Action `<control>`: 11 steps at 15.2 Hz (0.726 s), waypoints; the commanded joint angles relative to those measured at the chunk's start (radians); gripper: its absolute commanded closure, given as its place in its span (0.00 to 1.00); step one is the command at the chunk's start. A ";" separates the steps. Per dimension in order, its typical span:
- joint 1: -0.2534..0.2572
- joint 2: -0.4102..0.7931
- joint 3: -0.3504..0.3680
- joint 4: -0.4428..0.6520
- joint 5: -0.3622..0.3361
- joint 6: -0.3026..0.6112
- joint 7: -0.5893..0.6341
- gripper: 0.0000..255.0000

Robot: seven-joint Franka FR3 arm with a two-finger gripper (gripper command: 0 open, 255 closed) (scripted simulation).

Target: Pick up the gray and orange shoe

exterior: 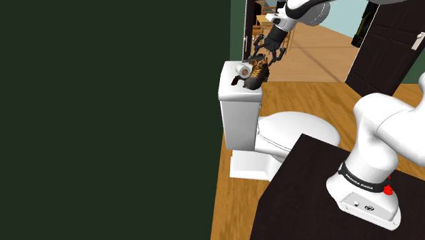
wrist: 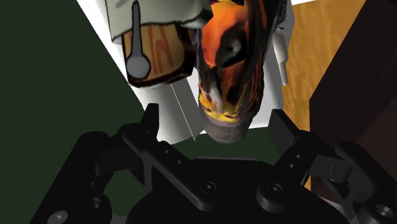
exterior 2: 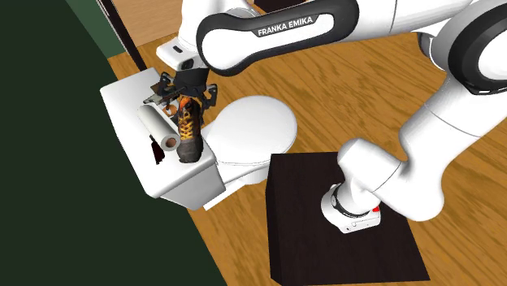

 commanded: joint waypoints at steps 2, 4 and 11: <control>0.024 0.010 -0.035 -0.022 0.011 0.036 -0.032 0.00; 0.034 0.016 -0.052 -0.041 0.017 0.062 -0.042 0.00; 0.043 0.020 -0.066 -0.058 0.022 0.083 -0.051 1.00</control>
